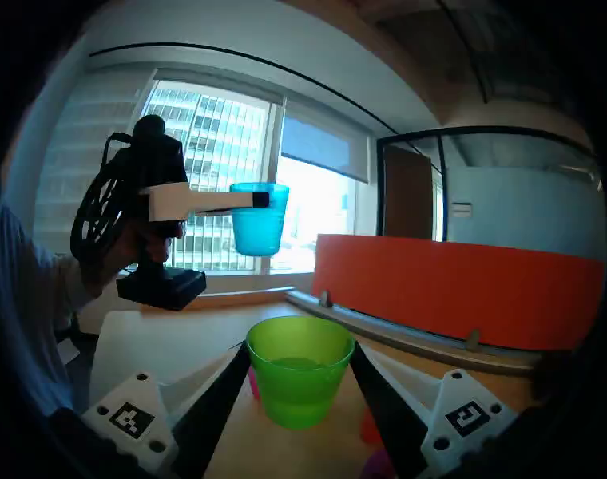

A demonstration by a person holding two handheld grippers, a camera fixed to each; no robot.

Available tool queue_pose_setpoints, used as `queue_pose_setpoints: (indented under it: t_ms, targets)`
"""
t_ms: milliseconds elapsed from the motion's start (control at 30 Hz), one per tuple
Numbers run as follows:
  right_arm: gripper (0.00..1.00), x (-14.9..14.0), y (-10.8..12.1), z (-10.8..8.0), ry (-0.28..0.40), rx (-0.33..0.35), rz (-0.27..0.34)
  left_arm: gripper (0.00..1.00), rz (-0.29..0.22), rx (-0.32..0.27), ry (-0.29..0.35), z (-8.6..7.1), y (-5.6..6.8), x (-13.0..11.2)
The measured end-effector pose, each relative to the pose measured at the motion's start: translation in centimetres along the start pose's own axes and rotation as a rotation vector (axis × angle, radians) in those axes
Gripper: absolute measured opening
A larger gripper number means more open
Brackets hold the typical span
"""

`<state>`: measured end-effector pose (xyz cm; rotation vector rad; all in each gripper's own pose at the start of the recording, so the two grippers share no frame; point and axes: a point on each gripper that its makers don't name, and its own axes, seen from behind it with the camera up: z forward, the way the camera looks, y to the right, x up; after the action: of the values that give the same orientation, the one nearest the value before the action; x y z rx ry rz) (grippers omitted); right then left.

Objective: Pour water

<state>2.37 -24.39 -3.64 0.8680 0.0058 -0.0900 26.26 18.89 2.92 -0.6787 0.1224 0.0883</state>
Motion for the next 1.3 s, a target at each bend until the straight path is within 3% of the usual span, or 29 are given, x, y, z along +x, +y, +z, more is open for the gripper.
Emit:
queue_pose_setpoints:
  t_ms: [800, 1000, 1300]
  targets:
    - [0.91, 0.9, 3.5, -4.4, -0.001, -0.067, 0.024, 0.87, -0.01, 0.006, -0.072, -2.0, 1.3, -6.3]
    - [0.91, 1.1, 3.9, -4.7, 0.002, -0.071, 0.039, 0.87, -0.012, -0.013, -0.076, -2.0, 2.1, -6.7]
    - [0.91, 0.9, 3.9, -4.8, -0.016, -0.053, 0.042, 0.88, -0.011, -0.024, -0.123, -2.1, 2.3, -8.3]
